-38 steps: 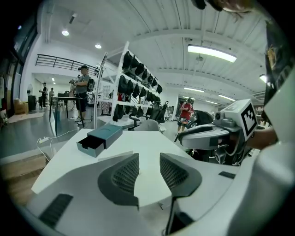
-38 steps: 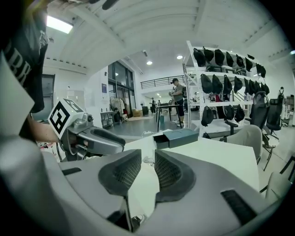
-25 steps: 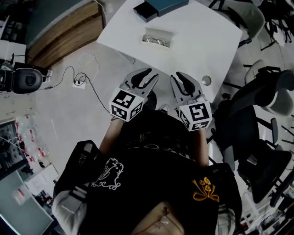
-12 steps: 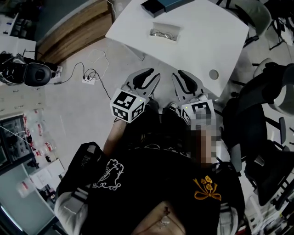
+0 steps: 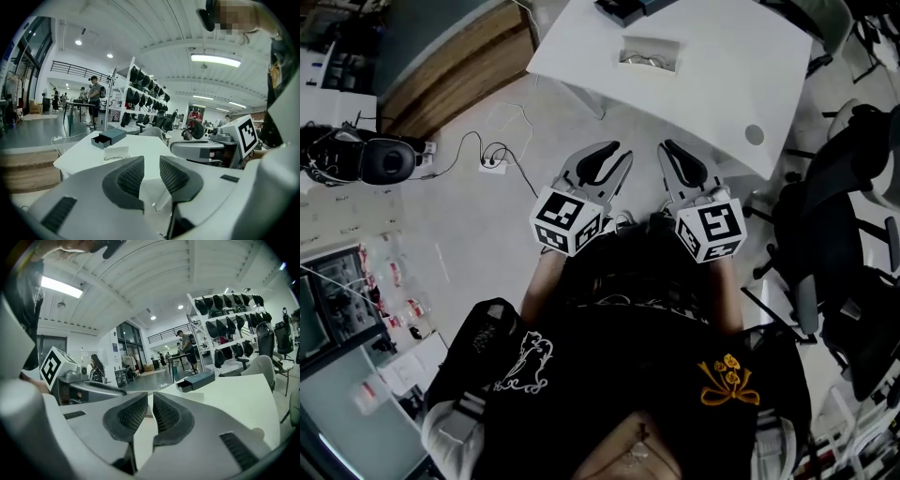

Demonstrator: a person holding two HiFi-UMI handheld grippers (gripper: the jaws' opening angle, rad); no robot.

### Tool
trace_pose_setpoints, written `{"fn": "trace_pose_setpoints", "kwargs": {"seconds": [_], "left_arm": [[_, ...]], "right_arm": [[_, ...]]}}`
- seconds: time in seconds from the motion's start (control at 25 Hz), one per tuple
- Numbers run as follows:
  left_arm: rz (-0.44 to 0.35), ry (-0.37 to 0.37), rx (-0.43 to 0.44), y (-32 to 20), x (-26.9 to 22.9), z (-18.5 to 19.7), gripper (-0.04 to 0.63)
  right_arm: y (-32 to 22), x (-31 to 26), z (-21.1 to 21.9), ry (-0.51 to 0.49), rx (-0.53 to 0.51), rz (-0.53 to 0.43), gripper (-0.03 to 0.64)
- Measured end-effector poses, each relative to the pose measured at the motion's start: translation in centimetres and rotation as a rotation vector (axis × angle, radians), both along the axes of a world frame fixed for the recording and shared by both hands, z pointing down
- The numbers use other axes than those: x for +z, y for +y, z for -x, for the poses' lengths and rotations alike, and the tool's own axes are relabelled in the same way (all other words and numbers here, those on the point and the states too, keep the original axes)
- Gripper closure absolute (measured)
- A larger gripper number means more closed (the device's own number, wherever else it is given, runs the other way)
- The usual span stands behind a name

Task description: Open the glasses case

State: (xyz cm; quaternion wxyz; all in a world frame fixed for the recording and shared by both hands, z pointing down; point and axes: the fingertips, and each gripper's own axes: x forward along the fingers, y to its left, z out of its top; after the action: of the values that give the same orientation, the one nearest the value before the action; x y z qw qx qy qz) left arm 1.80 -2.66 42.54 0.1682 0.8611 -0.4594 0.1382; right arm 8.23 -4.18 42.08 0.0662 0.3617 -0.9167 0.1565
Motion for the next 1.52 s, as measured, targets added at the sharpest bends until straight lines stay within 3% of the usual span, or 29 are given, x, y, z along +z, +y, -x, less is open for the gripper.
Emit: {"fn": "trace_pose_setpoints", "kwargs": {"seconds": [0.56, 0.84, 1.52], "left_arm": [[-0.037, 0.063, 0.015, 7.9, 0.1, 5.8, 0.535], [-0.059, 0.096, 0.050, 10.0, 0.2, 6.3, 0.555], [-0.086, 0.094, 0.085, 12.4, 0.1, 7.8, 0.557]], "right_arm": [[7.9, 0.2, 6.4, 0.025, 0.018, 0.012, 0.601], [10.1, -0.1, 7.0, 0.023, 0.054, -0.018, 0.606], [12.3, -0.1, 9.5, -0.012, 0.014, 0.010, 0.604]]}}
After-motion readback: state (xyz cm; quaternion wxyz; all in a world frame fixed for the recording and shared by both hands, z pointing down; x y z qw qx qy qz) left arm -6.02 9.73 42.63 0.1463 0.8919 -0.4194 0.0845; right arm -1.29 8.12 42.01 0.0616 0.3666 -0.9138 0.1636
